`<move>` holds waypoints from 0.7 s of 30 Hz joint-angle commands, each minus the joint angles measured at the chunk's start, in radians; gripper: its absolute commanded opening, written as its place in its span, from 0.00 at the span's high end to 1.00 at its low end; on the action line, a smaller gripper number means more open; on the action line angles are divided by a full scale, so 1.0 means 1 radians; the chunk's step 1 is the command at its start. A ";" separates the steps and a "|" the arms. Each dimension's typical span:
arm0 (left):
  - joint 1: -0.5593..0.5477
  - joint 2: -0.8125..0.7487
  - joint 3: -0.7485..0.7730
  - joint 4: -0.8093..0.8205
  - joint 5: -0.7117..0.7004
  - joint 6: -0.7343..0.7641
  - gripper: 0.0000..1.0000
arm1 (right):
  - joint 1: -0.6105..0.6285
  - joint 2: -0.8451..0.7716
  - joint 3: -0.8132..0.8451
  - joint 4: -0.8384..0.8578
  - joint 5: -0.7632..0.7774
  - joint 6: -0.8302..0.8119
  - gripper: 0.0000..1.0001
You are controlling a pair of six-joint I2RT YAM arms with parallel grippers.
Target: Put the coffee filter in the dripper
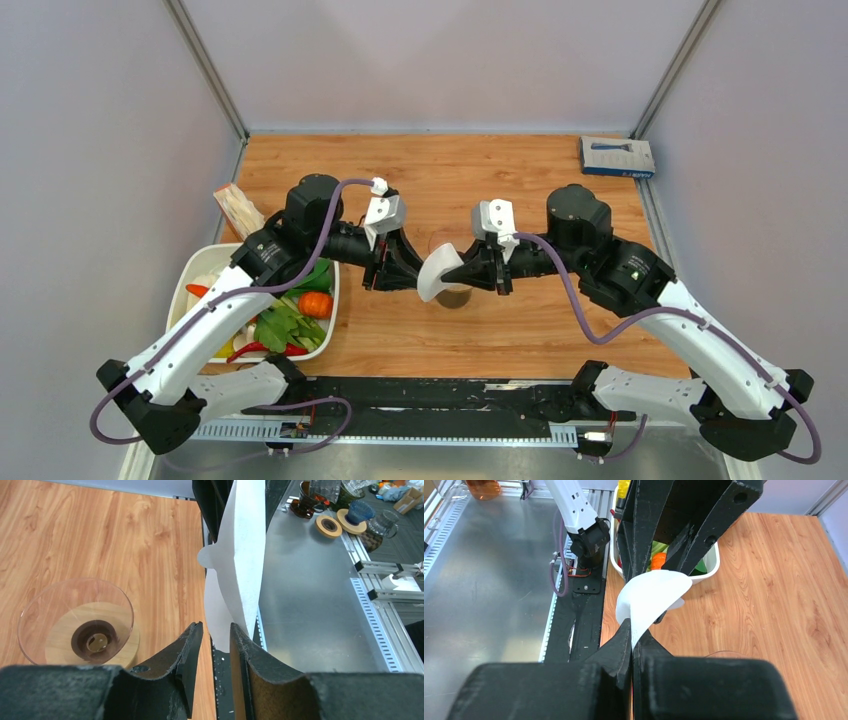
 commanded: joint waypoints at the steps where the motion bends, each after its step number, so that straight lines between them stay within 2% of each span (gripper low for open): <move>1: -0.005 -0.040 -0.018 0.105 -0.009 -0.028 0.63 | -0.001 -0.024 0.023 0.051 -0.008 0.016 1.00; 7: 0.006 -0.058 0.016 0.084 -0.046 -0.020 0.62 | -0.001 -0.041 -0.008 0.047 -0.008 0.002 1.00; 21: 0.007 -0.042 0.091 0.096 -0.001 -0.089 0.61 | -0.002 -0.030 -0.019 0.037 0.007 -0.012 1.00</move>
